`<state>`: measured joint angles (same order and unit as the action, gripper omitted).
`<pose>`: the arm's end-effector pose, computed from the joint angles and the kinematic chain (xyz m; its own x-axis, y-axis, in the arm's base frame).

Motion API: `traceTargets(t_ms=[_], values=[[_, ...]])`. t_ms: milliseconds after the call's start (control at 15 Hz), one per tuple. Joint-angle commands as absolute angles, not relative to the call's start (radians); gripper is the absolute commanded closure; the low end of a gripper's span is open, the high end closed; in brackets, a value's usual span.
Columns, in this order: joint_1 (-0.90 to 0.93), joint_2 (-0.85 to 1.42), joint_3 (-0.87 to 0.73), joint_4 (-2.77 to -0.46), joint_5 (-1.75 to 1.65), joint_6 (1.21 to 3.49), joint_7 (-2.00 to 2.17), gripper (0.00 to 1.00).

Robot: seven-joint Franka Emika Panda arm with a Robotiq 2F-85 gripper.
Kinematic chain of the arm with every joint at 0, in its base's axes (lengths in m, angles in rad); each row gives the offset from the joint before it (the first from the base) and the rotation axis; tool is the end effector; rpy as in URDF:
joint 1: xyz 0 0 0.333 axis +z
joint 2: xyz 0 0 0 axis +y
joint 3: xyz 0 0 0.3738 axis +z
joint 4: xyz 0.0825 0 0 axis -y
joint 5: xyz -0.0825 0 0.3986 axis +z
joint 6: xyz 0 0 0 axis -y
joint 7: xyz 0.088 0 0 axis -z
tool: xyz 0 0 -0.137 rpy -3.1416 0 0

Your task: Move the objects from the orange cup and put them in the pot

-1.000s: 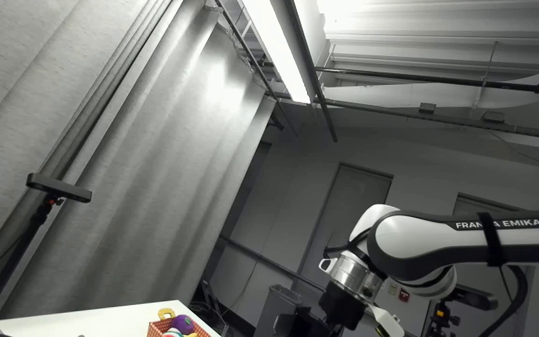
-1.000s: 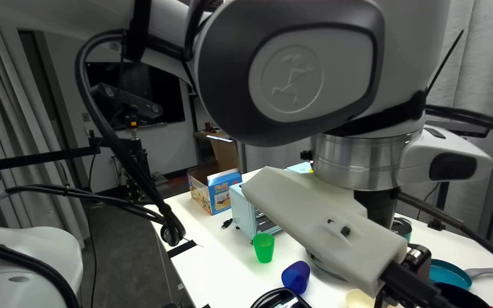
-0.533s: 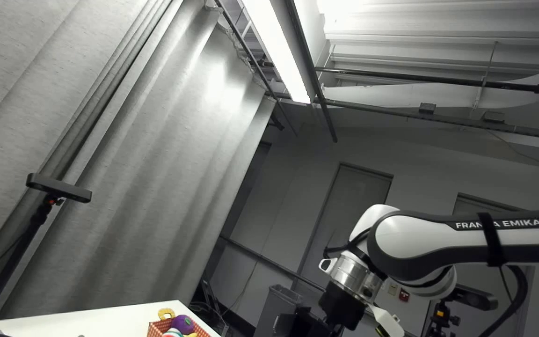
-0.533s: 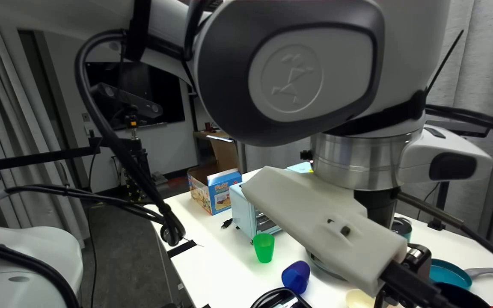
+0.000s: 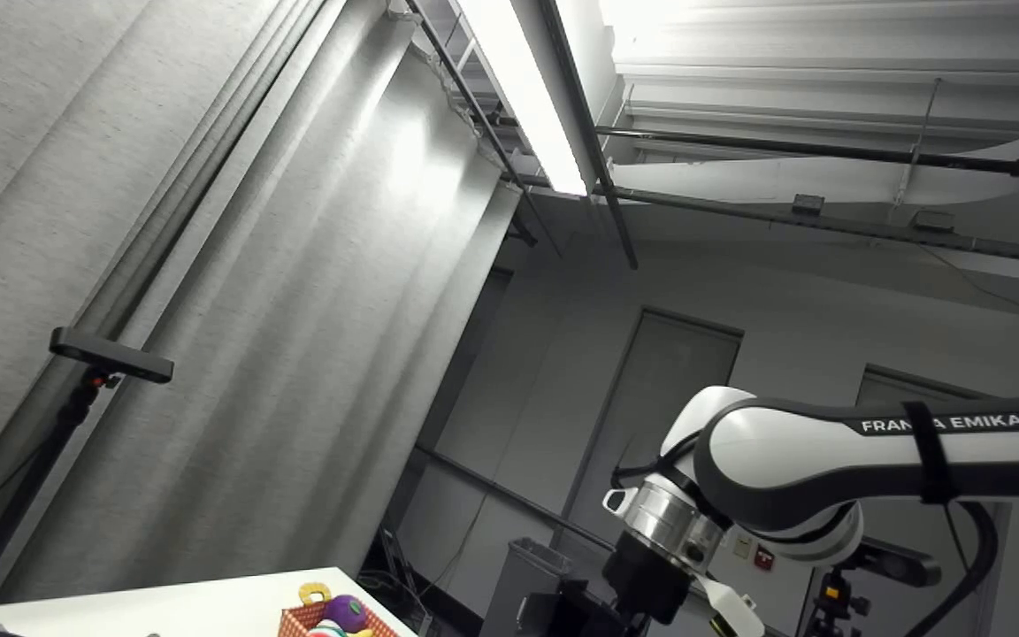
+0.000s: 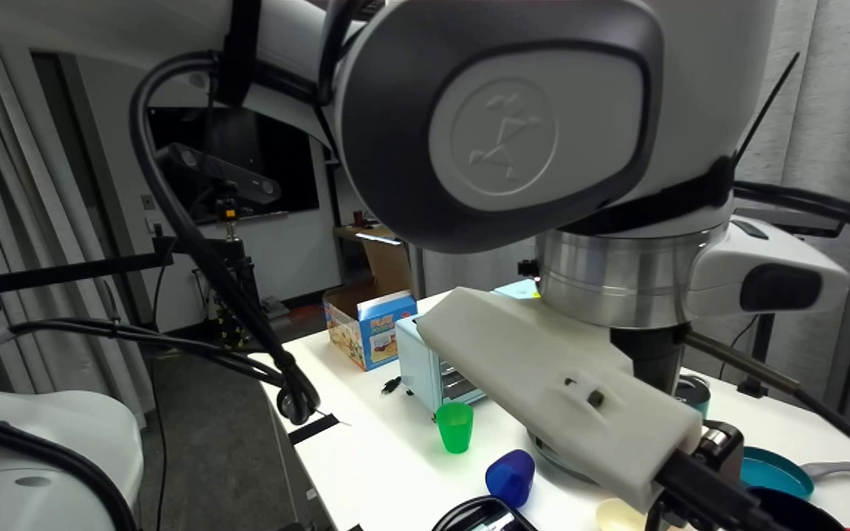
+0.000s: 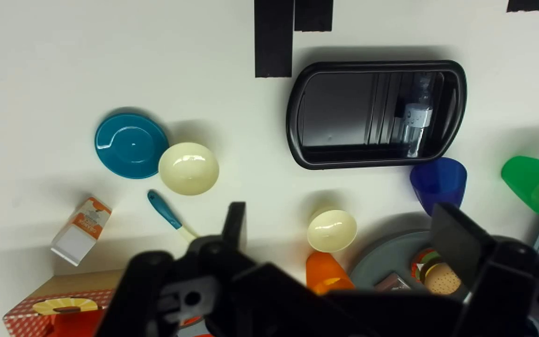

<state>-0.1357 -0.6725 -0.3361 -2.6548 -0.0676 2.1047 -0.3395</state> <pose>0.2988 -0.1605 0.4548 0.9888 -0.0482 0.1411 -0.0336 -0.9940 -0.1041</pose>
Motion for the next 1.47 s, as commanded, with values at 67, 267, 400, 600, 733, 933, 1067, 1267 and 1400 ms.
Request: traceTargets(t_ms=[67,267,400,600,733,933,1067,1267,1400], values=[[-0.149,-0.669,-0.324,-2.653,-0.057,2.103,-0.348,0.0],[-0.14,-0.642,-0.325,-2.647,-0.051,2.122,-0.346,0.0],[-0.132,-0.589,-0.324,-2.635,-0.045,2.155,-0.341,0.0],[-0.124,-0.494,-0.325,-2.608,-0.027,2.211,-0.345,0.0],[-0.123,-0.415,-0.327,-2.578,-0.018,2.253,-0.353,0.0],[-0.128,-0.295,-0.33,-2.515,-0.007,2.302,-0.362,0.0],[-0.133,-0.216,-0.332,-2.46,0.004,2.325,-0.369,0.0],[-0.145,-0.108,-0.329,-2.375,0.029,2.353,-0.378,0.0],[-0.156,-0.038,-0.321,-2.317,0.051,2.365,-0.376,0.0]])
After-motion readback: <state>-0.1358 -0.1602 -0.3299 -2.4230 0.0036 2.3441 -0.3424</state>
